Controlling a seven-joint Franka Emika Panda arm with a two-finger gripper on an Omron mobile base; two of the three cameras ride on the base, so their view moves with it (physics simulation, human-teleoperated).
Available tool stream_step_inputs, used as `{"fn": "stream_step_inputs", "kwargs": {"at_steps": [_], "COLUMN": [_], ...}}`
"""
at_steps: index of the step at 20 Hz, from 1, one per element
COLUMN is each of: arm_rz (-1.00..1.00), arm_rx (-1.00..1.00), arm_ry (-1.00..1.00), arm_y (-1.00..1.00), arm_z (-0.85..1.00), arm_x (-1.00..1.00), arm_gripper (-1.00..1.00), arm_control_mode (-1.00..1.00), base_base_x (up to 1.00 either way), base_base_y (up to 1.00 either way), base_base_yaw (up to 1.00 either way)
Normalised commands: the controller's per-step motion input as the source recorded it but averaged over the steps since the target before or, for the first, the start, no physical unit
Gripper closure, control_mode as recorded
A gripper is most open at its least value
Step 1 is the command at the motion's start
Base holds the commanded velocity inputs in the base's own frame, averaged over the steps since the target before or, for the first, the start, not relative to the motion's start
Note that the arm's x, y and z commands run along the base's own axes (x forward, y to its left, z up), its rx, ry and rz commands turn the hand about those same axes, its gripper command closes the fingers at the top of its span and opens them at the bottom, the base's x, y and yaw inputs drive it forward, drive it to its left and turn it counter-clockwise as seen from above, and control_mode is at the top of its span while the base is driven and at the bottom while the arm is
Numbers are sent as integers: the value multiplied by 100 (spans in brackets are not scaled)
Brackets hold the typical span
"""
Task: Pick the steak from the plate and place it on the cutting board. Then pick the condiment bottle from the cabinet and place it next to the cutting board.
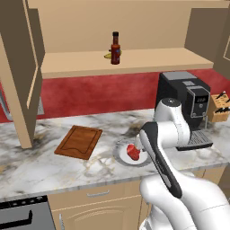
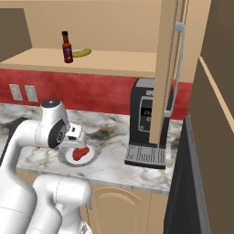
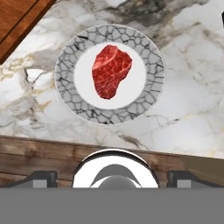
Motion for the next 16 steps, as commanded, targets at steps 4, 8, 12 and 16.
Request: {"fn": "stream_step_inputs", "kwargs": {"at_steps": [4,8,12,16], "arm_rz": [0,0,-1,-3], "arm_rx": [0,0,0,0], "arm_ry": [0,0,-3,-2], "arm_y": [9,7,1,1], "arm_z": [-20,-10,-6,-8], "arm_x": [2,6,9,11], "arm_gripper": [-100,-100,-100,-100], "arm_control_mode": [-100,-100,-100,-100], "base_base_x": [0,0,0,0], "base_base_y": [0,0,0,0], "base_base_yaw": [0,0,0,0]}}
